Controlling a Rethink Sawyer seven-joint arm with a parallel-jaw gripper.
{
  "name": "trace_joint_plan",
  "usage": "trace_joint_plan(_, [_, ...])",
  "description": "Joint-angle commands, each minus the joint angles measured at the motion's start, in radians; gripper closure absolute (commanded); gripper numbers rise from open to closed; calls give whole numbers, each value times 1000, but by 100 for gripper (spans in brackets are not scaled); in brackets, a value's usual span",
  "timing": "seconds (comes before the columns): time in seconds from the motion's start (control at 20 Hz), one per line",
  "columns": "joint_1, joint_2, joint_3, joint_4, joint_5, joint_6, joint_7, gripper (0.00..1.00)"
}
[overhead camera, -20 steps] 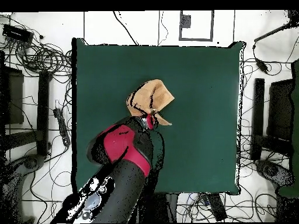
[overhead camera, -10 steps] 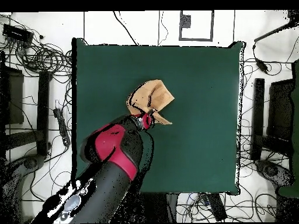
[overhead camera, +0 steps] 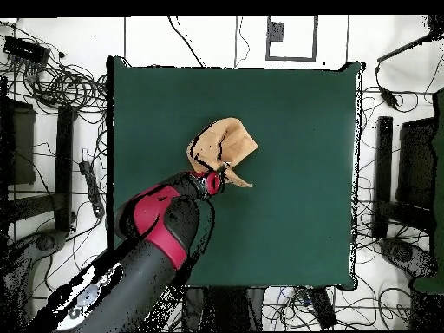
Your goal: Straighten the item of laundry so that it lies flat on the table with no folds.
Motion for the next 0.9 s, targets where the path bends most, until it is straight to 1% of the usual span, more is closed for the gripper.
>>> trace_joint_plan(0.05, [43, 96, 26, -12, 132, 49, 336, 100])
trace_joint_plan(0.45, [66, 103, 11, -13, 175, 83, 321, 100])
trace_joint_plan(0.9, [66, 77, 26, -14, 191, 122, 296, 100])
